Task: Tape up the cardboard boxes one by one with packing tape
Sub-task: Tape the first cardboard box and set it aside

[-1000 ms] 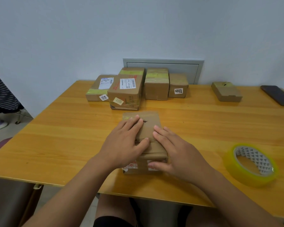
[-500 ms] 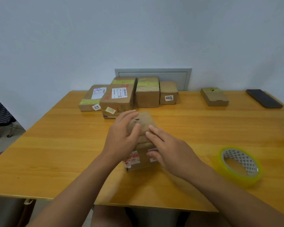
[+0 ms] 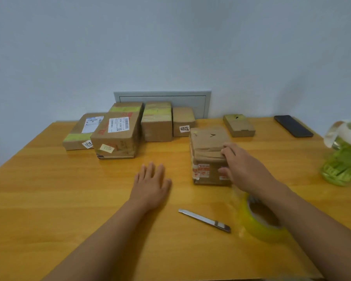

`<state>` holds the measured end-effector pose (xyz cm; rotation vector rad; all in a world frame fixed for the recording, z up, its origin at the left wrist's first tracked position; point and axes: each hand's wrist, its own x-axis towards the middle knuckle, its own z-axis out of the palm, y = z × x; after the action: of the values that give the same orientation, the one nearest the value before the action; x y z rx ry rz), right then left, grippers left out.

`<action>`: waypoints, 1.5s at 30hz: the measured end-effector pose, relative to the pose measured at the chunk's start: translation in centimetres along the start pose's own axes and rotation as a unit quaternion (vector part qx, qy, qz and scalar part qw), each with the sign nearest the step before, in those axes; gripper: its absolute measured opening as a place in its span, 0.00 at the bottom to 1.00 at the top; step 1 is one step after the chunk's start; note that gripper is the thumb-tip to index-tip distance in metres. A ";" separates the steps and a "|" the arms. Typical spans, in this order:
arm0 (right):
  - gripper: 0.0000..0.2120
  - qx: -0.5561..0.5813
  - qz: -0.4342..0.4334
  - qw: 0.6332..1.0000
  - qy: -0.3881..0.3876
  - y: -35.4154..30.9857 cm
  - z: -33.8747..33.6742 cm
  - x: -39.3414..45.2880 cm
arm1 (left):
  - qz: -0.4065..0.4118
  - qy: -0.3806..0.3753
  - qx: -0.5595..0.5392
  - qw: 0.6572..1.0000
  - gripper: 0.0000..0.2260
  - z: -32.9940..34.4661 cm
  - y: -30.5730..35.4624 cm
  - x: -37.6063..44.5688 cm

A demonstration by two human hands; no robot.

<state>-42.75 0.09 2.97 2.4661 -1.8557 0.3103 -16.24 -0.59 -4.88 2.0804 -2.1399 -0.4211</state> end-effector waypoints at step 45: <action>0.35 0.006 -0.027 0.995 0.091 9.7 4.3 17.2 | -0.004 0.008 0.054 0.999 0.32 0.8 3.9 7.7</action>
<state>-46.85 -19.62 1.01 2.3995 -1.7176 0.5246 -20.54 -8.13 -5.29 2.1406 -2.1929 -0.2954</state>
